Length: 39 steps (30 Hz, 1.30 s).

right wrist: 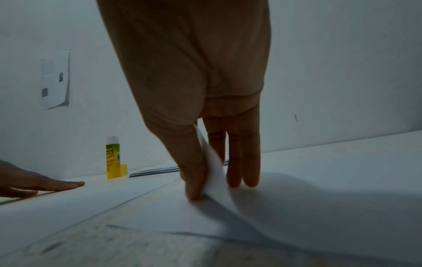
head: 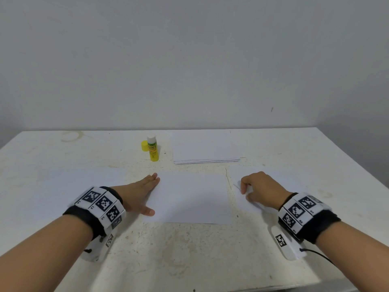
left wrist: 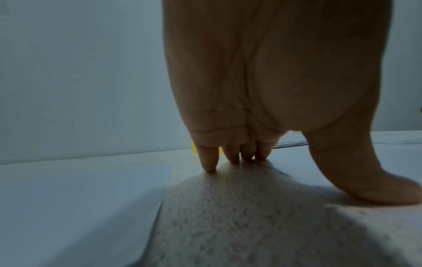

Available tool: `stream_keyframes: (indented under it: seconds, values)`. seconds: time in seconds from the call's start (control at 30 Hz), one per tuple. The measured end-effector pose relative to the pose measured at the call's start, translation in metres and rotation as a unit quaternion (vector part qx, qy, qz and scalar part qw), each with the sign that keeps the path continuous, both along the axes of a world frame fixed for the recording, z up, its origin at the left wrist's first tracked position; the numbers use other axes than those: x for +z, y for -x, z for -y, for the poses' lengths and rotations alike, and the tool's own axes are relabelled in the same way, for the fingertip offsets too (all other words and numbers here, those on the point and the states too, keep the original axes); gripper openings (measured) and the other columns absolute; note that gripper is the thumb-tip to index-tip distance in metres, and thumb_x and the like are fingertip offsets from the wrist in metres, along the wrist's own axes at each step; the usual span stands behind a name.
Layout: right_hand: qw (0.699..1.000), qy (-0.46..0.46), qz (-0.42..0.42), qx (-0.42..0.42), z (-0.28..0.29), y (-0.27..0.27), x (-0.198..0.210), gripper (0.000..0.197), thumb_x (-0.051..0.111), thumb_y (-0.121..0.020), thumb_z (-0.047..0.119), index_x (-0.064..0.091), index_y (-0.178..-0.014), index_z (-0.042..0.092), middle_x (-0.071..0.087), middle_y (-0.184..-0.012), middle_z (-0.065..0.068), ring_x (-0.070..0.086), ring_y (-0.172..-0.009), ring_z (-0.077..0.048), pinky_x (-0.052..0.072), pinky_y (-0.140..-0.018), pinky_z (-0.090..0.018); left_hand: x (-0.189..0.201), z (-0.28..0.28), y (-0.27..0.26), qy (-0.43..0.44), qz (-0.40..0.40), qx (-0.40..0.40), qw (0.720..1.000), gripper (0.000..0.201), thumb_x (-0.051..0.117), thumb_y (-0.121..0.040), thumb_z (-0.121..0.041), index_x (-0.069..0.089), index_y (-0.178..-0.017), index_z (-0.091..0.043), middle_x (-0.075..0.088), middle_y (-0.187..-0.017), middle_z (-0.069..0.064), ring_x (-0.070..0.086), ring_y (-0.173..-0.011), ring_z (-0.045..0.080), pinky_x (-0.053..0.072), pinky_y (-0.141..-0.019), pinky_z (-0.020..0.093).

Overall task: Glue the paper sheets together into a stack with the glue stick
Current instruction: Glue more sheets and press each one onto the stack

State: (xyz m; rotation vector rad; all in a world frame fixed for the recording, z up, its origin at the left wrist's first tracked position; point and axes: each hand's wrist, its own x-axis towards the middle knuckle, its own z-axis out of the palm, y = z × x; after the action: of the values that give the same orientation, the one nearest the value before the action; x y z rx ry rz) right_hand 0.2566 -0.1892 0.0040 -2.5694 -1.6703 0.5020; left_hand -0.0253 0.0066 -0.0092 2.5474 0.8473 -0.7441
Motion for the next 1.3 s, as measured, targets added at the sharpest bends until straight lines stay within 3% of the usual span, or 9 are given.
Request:
stream_keyframes:
  seconds: [0.1, 0.33, 0.43, 0.6, 0.73, 0.83, 0.97, 1.1, 1.3]
  values:
    - [1.000, 0.015, 0.002, 0.014, 0.000, 0.002, -0.005, 0.033, 0.043, -0.087, -0.001, 0.063, -0.079, 0.024, 0.060, -0.091, 0.004, 0.053, -0.077, -0.010, 0.035, -0.060, -0.011, 0.000, 0.000, 0.000, -0.001, -0.001, 0.001, 1.000, 0.104, 0.060, -0.090, -0.046, -0.017, -0.150, -0.010, -0.023, -0.158, 0.003, -0.011, -0.147, 0.014, 0.003, -0.117, 0.026]
    - [0.998, 0.000, 0.064, 0.005, 0.000, 0.007, -0.007, 0.022, 0.046, -0.088, 0.004, 0.051, -0.074, 0.021, 0.050, -0.084, 0.006, 0.051, -0.080, -0.013, 0.034, -0.061, -0.018, 0.003, 0.002, -0.001, 0.001, -0.002, 0.001, 1.000, 0.103, 0.060, -0.090, -0.045, -0.016, -0.150, -0.009, -0.023, -0.158, 0.004, -0.011, -0.147, 0.015, 0.002, -0.116, 0.025]
    - [0.992, -0.019, 0.119, 0.033, 0.001, 0.006, 0.003, 0.020, 0.063, -0.084, 0.015, 0.044, -0.084, 0.021, 0.046, -0.089, 0.005, 0.045, -0.081, -0.013, 0.030, -0.058, -0.019, 0.003, 0.002, -0.001, 0.001, -0.001, 0.003, 1.000, 0.104, 0.060, -0.090, -0.045, -0.016, -0.150, -0.008, -0.023, -0.158, 0.004, -0.011, -0.147, 0.015, 0.001, -0.116, 0.025]
    - [0.990, 0.000, 0.135, 0.031, 0.002, -0.003, 0.017, 0.055, 0.083, -0.065, 0.039, 0.039, -0.093, 0.022, 0.039, -0.092, 0.006, 0.043, -0.082, -0.015, 0.030, -0.057, -0.021, 0.005, 0.004, -0.001, 0.002, -0.004, 0.004, 1.000, 0.104, 0.060, -0.090, -0.045, -0.017, -0.150, -0.008, -0.023, -0.158, 0.004, -0.011, -0.147, 0.015, 0.001, -0.116, 0.024]
    - [0.994, -0.034, 0.099, 0.044, 0.004, -0.013, 0.029, 0.025, 0.060, -0.087, 0.011, 0.049, -0.103, 0.027, 0.048, -0.096, 0.005, 0.054, -0.089, -0.018, 0.031, -0.061, -0.021, 0.005, 0.004, -0.001, 0.002, -0.006, 0.002, 1.000, 0.104, 0.060, -0.090, -0.045, -0.017, -0.150, -0.008, -0.023, -0.158, 0.004, -0.012, -0.147, 0.015, 0.001, -0.116, 0.025]
    - [0.996, -0.089, 0.029, 0.009, 0.006, -0.021, 0.043, 0.054, 0.053, -0.082, -0.007, 0.043, -0.126, 0.024, 0.058, -0.098, -0.002, 0.057, -0.077, -0.019, 0.042, -0.062, -0.027, 0.004, 0.003, -0.001, 0.002, -0.005, 0.001, 1.000, 0.104, 0.060, -0.090, -0.046, -0.017, -0.150, -0.009, -0.023, -0.158, 0.004, -0.011, -0.147, 0.015, 0.002, -0.117, 0.026]
    - [0.988, -0.151, 0.009, -0.037, 0.007, -0.022, 0.050, 0.042, 0.058, -0.080, 0.001, 0.051, -0.119, 0.017, 0.057, -0.083, -0.003, 0.046, -0.061, -0.009, 0.035, -0.052, -0.023, 0.003, 0.003, -0.001, 0.002, -0.003, 0.003, 1.000, 0.104, 0.060, -0.090, -0.045, -0.017, -0.150, -0.009, -0.023, -0.158, 0.004, -0.011, -0.147, 0.015, 0.002, -0.116, 0.026]
    - [0.994, -0.060, 0.095, -0.007, 0.007, -0.010, 0.035, 0.032, 0.055, -0.085, 0.013, 0.049, -0.116, 0.020, 0.053, -0.087, 0.005, 0.044, -0.065, -0.005, 0.027, -0.052, -0.018, 0.003, 0.003, -0.001, 0.000, -0.003, 0.002, 1.000, 0.103, 0.059, -0.091, -0.045, -0.017, -0.150, -0.009, -0.023, -0.158, 0.003, -0.011, -0.147, 0.015, 0.002, -0.117, 0.026]
    - [0.975, 0.009, 0.223, 0.011, 0.000, -0.005, 0.016, 0.097, 0.081, -0.065, 0.047, 0.025, -0.140, 0.021, 0.048, -0.120, 0.000, 0.050, -0.102, -0.018, 0.038, -0.082, -0.029, 0.001, 0.002, -0.001, -0.006, -0.001, -0.003, 1.000, 0.105, 0.060, -0.089, -0.047, -0.016, -0.150, -0.010, -0.023, -0.158, 0.003, -0.010, -0.148, 0.015, 0.004, -0.118, 0.028]
